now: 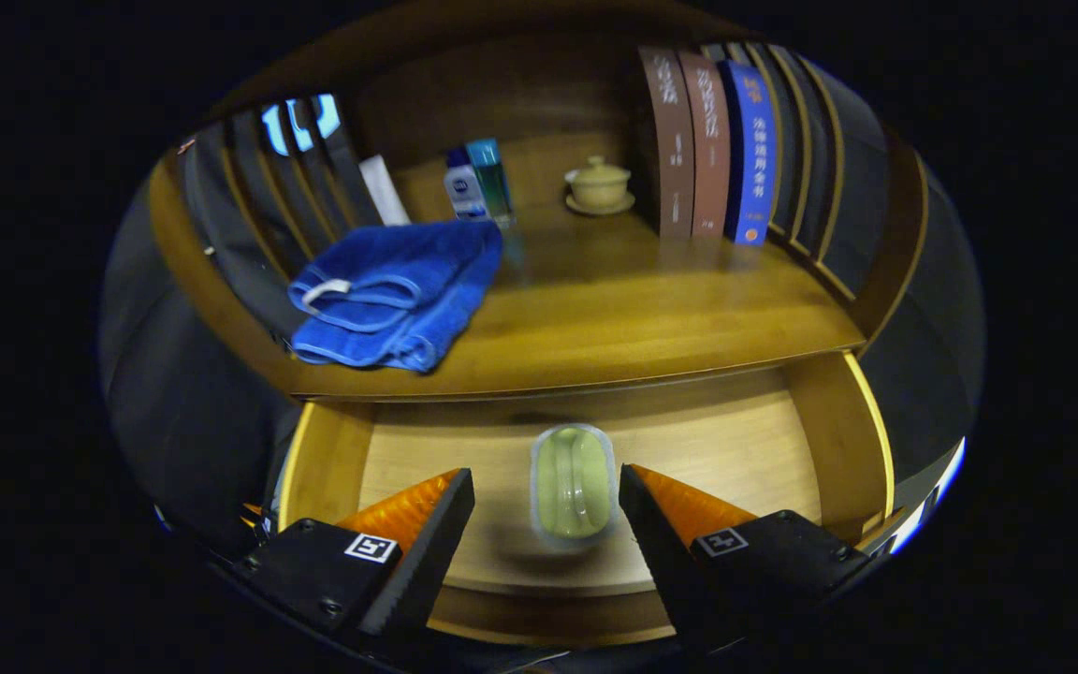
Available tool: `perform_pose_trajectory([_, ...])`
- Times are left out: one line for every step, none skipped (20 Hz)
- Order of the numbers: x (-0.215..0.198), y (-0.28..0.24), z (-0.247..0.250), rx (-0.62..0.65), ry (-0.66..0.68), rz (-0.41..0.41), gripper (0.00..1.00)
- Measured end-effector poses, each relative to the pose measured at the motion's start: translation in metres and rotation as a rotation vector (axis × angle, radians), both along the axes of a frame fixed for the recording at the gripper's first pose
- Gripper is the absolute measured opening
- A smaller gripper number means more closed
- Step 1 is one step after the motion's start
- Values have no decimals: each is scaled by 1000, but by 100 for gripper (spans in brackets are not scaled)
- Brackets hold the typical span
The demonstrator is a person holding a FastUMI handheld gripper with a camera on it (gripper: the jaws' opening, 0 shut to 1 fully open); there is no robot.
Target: Pull open the drawer, take out the items inside it, and place them on the countertop above the cabinet.
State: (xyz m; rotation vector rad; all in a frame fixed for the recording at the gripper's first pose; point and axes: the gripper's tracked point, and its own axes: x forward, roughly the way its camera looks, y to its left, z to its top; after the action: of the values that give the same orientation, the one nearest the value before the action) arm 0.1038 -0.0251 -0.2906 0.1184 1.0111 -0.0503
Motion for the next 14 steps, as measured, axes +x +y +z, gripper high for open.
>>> perform_pose_trajectory([1, -4, -11, -23, 41, 10, 99])
perform_pose_trajectory([5, -3, -19, -40, 71, 21, 99])
perform_pose_trajectory([6, -3, -25, -52, 98, 30, 96])
perform_pose_trajectory([6, -4, -33, -61, 124, 37, 93])
perform_pose_trajectory([7, -7, -39, -74, 148, 35, 90])
perform_pose_trajectory([8, -8, -44, -75, 169, 33, 88])
perform_pose_trajectory([10, -10, -49, -74, 189, 25, 81])
perform_pose_trajectory([12, -10, -52, -61, 204, 21, 75])
perform_pose_trajectory([13, -11, -57, -60, 225, 19, 68])
perform_pose_trajectory([12, -12, -62, -54, 245, 20, 62])
perform_pose_trajectory([11, -11, -64, -58, 264, 26, 55])
perform_pose_trajectory([10, -12, -70, -59, 277, 32, 55])
perform_pose_trajectory([11, -12, -72, -61, 279, 41, 55])
perform_pose_trajectory([13, -11, -86, -57, 269, 43, 55])
